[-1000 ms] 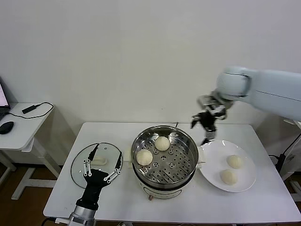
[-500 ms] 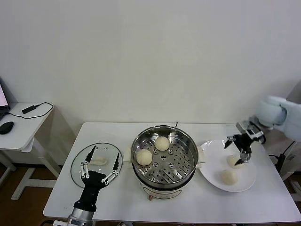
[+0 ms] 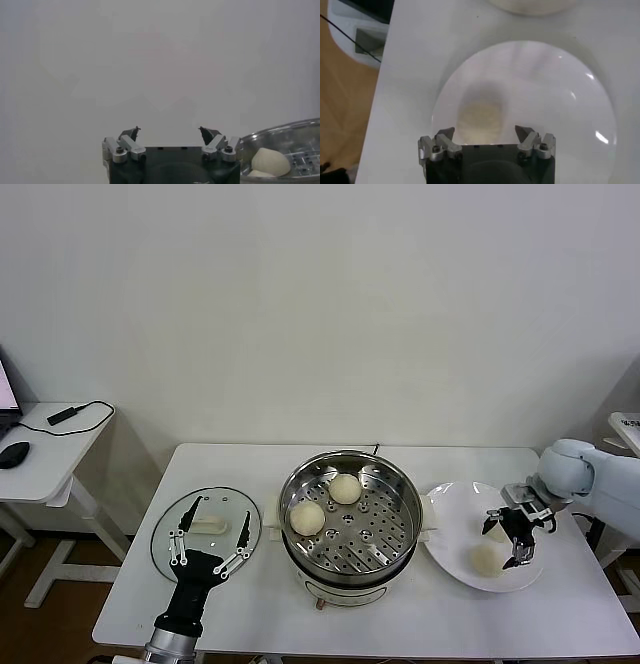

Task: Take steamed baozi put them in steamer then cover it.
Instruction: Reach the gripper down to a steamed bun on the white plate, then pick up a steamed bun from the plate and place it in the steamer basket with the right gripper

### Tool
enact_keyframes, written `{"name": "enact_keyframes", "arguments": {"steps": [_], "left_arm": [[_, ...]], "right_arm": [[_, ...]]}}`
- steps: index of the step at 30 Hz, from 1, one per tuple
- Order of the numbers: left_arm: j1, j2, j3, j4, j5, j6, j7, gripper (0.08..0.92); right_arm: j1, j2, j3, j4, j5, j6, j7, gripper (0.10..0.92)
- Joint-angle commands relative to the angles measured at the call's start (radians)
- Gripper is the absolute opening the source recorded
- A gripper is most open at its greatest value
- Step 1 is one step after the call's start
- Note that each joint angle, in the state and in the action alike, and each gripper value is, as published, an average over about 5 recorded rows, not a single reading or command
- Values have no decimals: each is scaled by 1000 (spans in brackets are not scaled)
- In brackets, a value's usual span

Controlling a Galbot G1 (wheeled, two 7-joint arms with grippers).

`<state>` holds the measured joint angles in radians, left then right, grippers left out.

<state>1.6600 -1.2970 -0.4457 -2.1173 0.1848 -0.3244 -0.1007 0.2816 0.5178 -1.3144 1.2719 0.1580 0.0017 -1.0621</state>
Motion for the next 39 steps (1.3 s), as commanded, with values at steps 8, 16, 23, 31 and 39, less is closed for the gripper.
{"name": "enact_keyframes", "arguments": {"steps": [8, 16, 23, 31, 39], "left_arm": [[-1, 1, 3, 7, 7, -4, -2, 823], [-1, 3, 0, 5, 6, -4, -3, 823], [0, 5, 3, 5, 6, -7, -3, 823], [0, 19, 11, 1, 6, -10, -4, 823], [1, 26, 25, -9, 4, -17, -4, 823]], "right_arm": [[-119, 1, 83, -17, -31, -11, 69, 823], [-118, 6, 80, -16, -28, -17, 79, 806], [-60, -2, 56, 10, -16, -23, 69, 693], [303, 17, -111, 108, 61, 44, -32, 637], [675, 221, -258, 241, 122, 251, -62, 641]]}}
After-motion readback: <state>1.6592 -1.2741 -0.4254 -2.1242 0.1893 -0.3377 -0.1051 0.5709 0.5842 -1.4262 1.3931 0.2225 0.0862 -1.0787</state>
